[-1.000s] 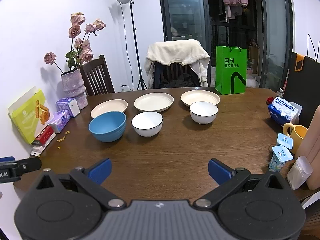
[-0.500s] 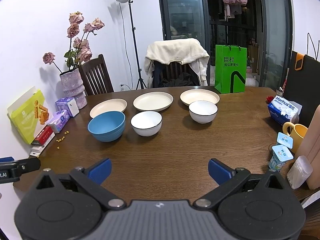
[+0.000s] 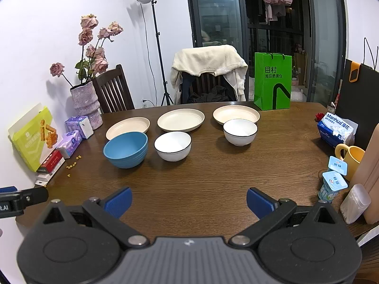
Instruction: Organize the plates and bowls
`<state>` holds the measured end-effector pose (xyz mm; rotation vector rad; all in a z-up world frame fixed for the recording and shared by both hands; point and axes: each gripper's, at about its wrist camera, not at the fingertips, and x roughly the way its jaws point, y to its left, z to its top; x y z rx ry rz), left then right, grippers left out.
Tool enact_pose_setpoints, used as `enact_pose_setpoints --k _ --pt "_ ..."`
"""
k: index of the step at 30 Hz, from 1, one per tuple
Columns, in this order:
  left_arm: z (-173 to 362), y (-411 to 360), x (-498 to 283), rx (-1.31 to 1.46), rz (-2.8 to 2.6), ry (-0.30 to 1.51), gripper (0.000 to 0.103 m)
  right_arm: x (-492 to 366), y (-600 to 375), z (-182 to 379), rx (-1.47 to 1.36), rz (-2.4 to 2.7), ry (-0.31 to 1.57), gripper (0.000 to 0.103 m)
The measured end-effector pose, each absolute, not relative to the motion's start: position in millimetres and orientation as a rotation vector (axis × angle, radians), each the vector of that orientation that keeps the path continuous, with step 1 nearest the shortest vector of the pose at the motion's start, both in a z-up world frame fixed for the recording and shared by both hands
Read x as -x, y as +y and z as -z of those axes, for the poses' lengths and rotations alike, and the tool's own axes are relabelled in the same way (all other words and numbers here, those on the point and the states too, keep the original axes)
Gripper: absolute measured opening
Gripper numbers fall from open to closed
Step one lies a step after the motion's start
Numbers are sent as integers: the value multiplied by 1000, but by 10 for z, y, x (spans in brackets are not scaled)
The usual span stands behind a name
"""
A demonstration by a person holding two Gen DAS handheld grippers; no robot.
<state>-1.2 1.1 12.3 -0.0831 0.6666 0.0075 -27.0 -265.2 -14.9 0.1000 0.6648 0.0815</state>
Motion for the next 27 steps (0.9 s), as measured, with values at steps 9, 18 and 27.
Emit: enact_pose_setpoints --k 9,18,27 --pt "-141 -10 2 85 -12 666 103 269 -2654 145 -101 -82 664 103" --pt "-153 -28 5 85 -13 662 103 253 -2659 144 -102 -83 662 103" --pt "-156 -20 5 85 -13 661 103 245 -2662 130 -103 -84 658 103"
